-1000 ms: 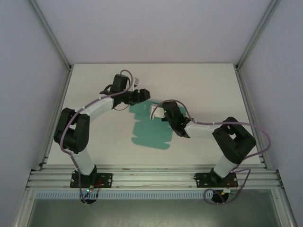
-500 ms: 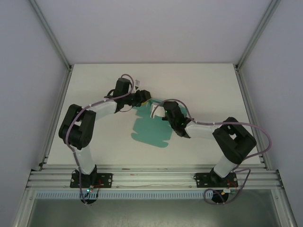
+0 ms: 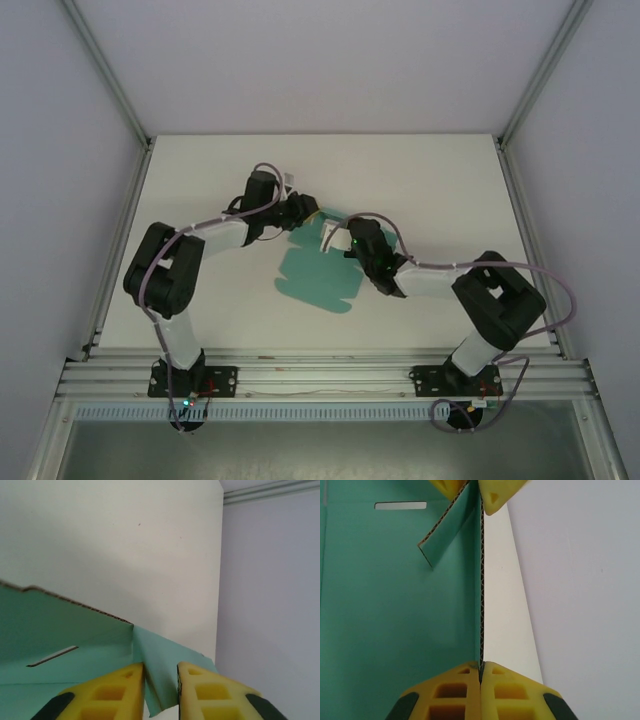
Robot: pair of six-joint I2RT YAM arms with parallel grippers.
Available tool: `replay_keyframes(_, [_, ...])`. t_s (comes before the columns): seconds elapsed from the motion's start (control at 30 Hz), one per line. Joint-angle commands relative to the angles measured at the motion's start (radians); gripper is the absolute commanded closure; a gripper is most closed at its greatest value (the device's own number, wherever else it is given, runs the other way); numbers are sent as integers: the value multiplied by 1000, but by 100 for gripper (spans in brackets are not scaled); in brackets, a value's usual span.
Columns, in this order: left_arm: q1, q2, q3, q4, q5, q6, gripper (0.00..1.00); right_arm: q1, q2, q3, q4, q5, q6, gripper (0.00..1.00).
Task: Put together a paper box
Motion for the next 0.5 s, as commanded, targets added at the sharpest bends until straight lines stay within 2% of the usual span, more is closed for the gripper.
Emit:
replay_keyframes(0.0, [-4, -117, -50, -85, -62, 139, 53, 15, -59, -11, 60, -30, 56, 100])
replay_keyframes(0.1, [25, -235, -140, -154, -151, 251, 16, 3, -95, -25, 30, -46, 82, 100])
replay_keyframes(0.17, [60, -314, -213, -209, -239, 304, 0, -9, -121, -34, 12, -64, 114, 100])
replay_keyframes(0.23, [107, -378, -284, -254, -311, 352, 0, -21, -155, -44, -25, -99, 138, 100])
replay_keyframes(0.33, [185, -426, -356, -281, -347, 379, 0, -37, -193, -54, -55, -138, 180, 100])
replay_keyframes(0.47, [229, -424, -391, -243, -319, 418, 0, -44, -221, -56, -73, -152, 208, 100])
